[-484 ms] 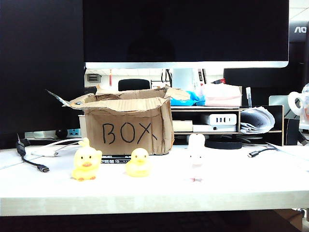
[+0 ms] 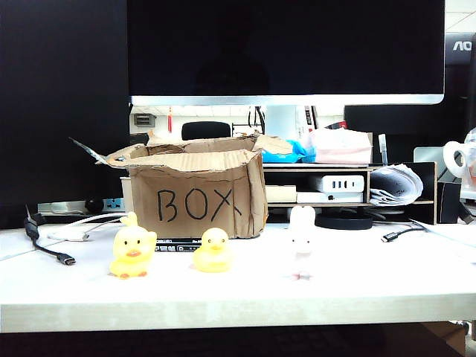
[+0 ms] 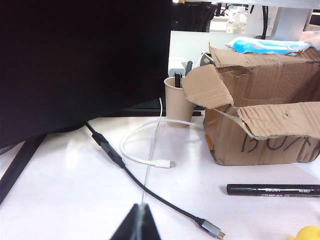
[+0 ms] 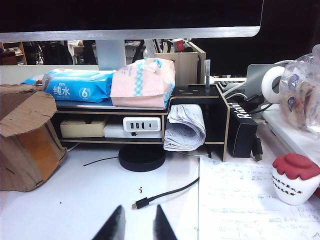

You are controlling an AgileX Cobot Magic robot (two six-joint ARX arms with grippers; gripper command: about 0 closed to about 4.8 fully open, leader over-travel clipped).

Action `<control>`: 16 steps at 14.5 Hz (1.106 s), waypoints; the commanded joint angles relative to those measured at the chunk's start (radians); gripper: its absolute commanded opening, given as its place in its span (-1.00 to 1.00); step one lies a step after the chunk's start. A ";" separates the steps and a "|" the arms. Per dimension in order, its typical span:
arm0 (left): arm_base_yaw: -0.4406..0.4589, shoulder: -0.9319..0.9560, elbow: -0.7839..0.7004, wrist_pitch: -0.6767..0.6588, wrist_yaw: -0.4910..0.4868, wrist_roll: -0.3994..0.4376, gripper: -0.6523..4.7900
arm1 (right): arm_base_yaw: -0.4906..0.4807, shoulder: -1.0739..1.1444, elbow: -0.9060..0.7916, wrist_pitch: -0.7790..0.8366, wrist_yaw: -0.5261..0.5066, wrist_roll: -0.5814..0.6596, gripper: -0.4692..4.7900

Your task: Put the doll that is least similar in color compared to the others into the paper box.

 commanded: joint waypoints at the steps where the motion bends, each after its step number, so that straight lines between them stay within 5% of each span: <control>1: -0.002 0.000 0.000 0.008 0.003 0.000 -0.78 | 0.002 0.000 -0.003 0.011 -0.003 0.000 -0.50; 10: -0.415 0.099 0.000 0.010 -0.003 0.000 -0.78 | 0.002 0.000 -0.003 0.010 -0.003 0.000 -0.50; 11: -0.591 0.186 0.000 0.008 -0.003 0.001 -0.78 | 0.002 0.000 -0.003 0.011 -0.003 0.000 -0.50; 16: -0.715 0.227 0.000 0.008 -0.004 0.000 -0.78 | 0.001 0.000 -0.003 0.011 -0.003 0.000 -0.50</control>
